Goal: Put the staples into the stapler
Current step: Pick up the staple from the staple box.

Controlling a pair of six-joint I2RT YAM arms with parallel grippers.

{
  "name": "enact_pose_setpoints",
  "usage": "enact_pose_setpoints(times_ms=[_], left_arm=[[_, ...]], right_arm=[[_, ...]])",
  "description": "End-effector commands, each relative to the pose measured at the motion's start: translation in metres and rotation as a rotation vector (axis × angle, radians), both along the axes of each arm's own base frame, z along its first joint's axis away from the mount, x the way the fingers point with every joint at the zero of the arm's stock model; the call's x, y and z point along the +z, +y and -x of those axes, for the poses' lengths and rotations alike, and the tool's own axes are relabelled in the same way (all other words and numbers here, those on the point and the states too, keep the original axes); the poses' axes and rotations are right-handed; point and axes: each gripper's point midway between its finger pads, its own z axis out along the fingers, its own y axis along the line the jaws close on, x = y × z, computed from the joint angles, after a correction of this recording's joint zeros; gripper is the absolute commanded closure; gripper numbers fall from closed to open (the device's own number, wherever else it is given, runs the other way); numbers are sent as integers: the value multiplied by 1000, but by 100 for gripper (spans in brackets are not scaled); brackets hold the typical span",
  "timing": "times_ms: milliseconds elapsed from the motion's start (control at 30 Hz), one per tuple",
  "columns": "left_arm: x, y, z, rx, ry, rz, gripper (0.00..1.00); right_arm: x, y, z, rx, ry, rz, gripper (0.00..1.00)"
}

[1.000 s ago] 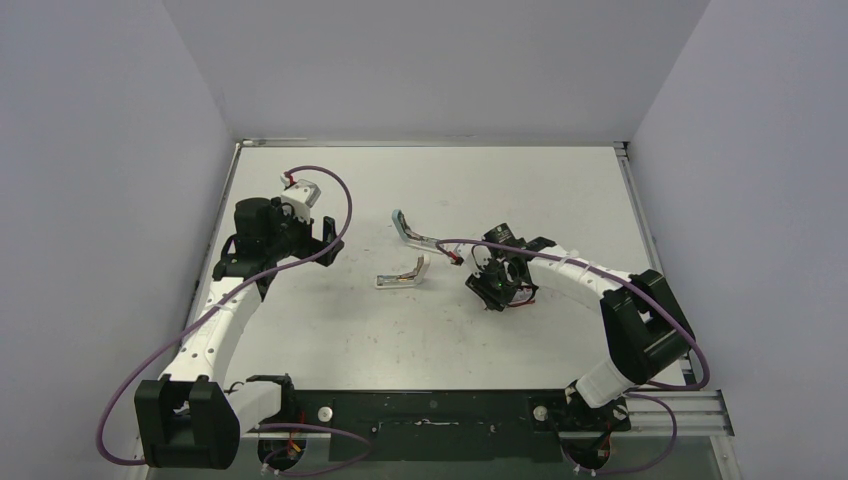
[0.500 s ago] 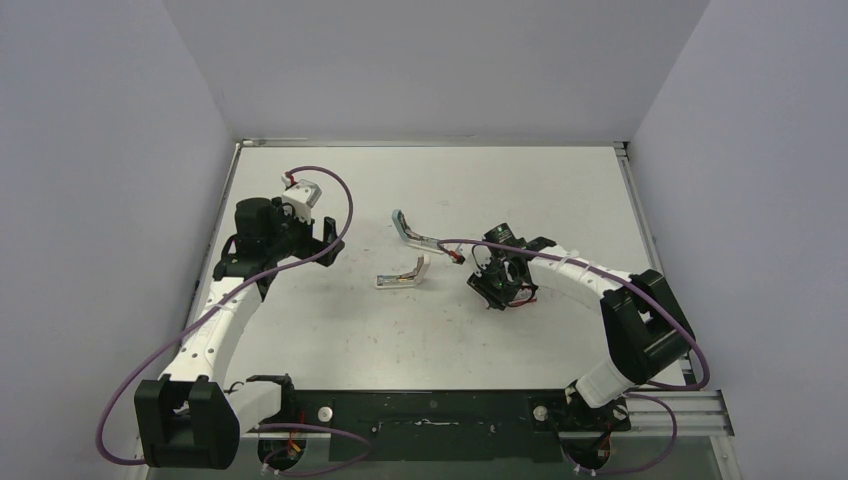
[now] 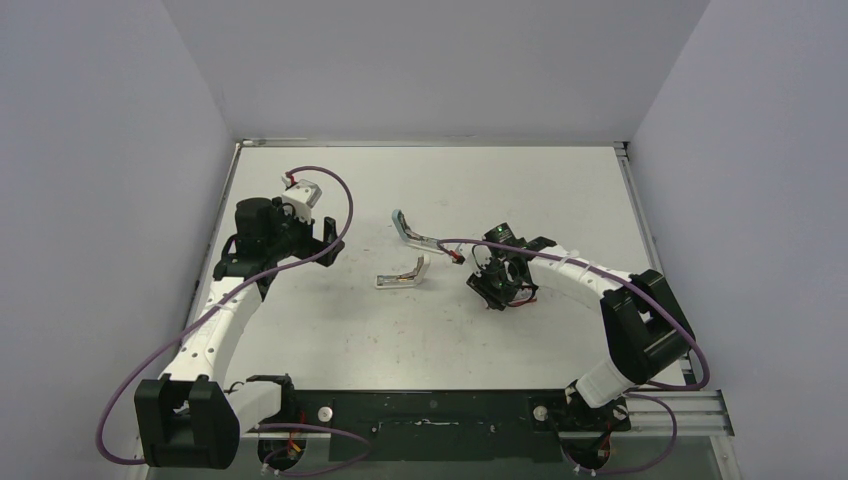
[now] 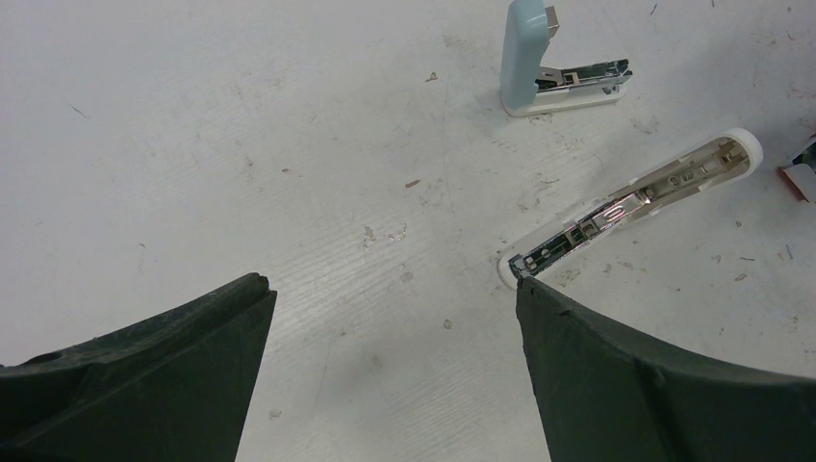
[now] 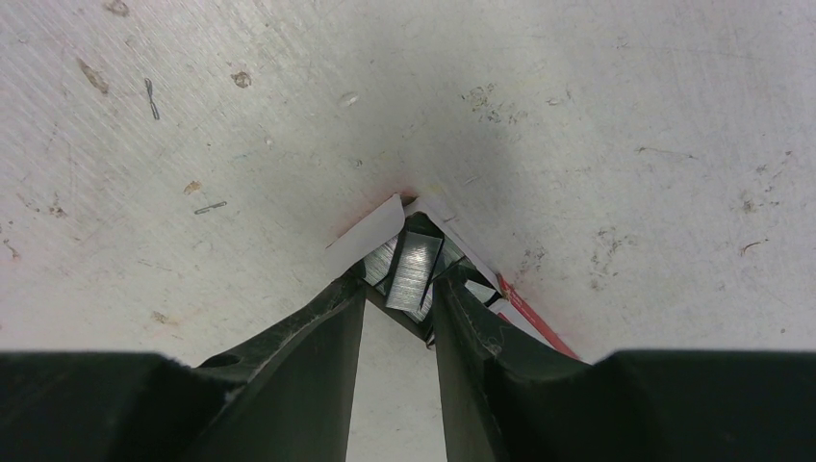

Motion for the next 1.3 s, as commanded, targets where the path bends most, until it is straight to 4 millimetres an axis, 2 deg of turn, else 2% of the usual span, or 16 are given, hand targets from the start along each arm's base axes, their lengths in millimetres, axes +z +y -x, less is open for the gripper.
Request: enact_pose_setpoints(times_ms=[0, 500, 1033, 1267], left_arm=[[16, -1, -8, -8, -47, -10, 3], [15, -1, -8, -8, -47, -14, 4], [15, -1, -8, -7, -47, -16, 3], [14, -1, -7, -7, -45, -18, 3]], right_arm=[[11, 6, -9, 3, -51, -23, 67], [0, 5, -4, 3, -31, -1, 69], [-2, 0, -10, -32, -59, 33, 69], [-3, -1, -10, -35, -57, 37, 76]])
